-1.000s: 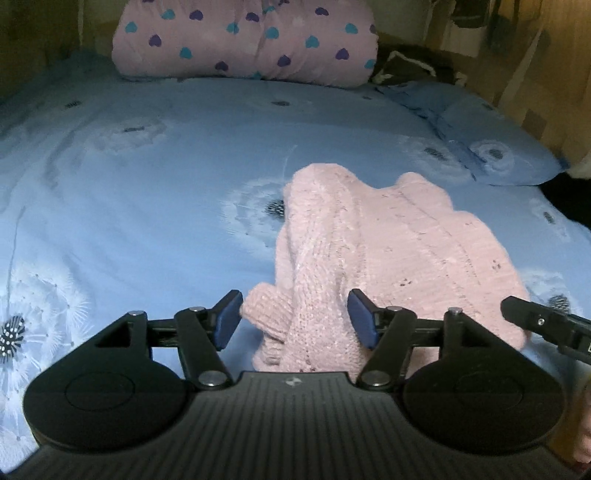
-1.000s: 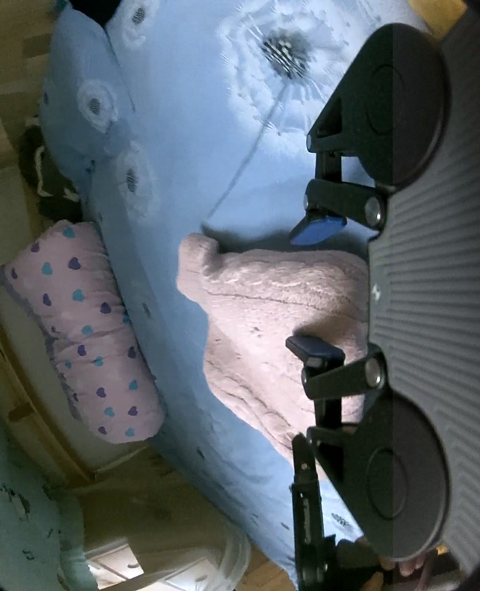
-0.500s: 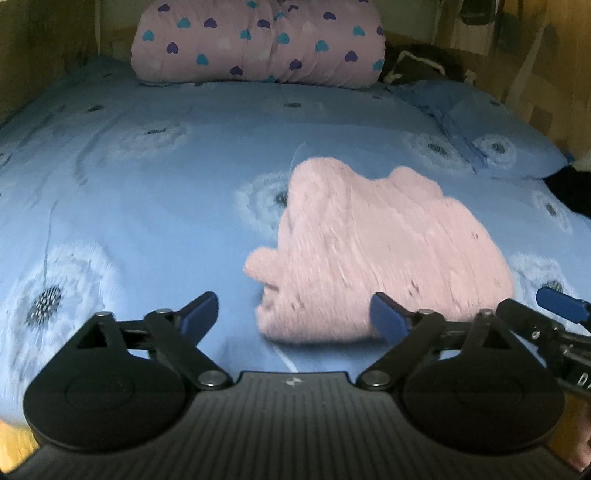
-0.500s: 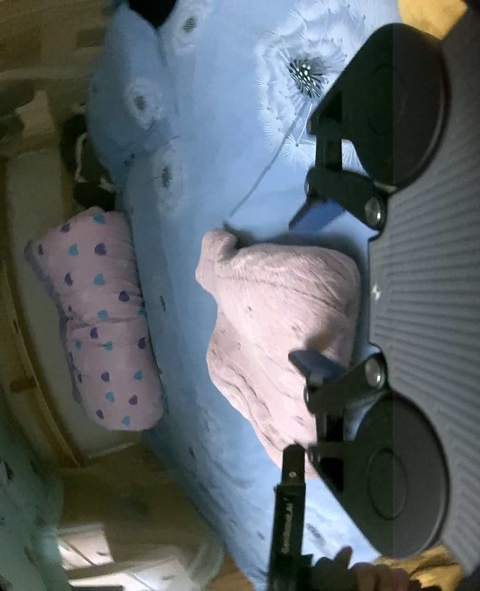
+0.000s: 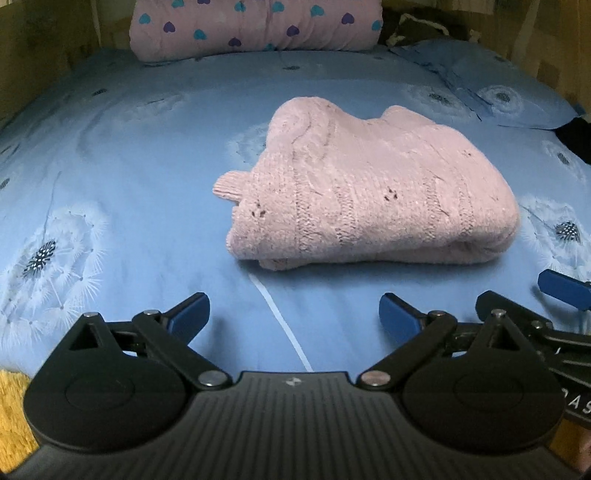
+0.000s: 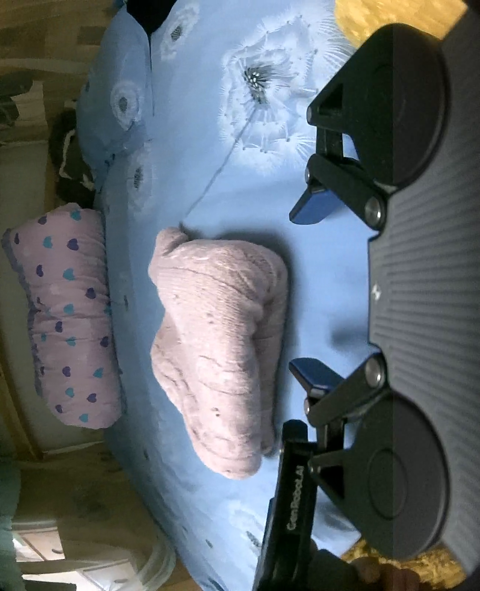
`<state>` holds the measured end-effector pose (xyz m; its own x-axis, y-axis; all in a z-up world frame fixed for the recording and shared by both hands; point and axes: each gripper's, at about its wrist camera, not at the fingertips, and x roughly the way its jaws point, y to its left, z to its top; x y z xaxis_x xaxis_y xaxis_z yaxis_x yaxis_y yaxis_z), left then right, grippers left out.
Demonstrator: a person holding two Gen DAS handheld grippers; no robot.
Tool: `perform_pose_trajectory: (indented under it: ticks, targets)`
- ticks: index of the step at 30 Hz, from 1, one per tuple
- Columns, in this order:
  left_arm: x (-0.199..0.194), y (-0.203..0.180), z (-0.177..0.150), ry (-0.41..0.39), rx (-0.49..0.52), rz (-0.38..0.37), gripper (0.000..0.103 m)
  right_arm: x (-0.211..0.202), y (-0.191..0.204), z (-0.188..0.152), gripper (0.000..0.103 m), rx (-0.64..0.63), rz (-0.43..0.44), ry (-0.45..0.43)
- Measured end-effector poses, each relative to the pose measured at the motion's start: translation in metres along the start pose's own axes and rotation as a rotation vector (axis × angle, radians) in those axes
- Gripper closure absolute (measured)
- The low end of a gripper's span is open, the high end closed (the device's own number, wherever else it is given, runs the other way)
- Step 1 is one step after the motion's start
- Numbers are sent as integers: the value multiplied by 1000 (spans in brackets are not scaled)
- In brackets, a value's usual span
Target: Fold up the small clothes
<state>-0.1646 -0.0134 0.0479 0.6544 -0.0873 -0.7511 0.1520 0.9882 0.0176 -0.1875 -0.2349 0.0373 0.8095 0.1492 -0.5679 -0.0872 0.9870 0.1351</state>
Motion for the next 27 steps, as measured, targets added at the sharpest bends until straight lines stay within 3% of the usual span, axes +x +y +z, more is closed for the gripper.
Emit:
perform_pose_trajectory:
  ticks: [27]
  targets:
    - [4,-2,-1,19,-9,5,3,-2,5,-2,22,-11,9,8]
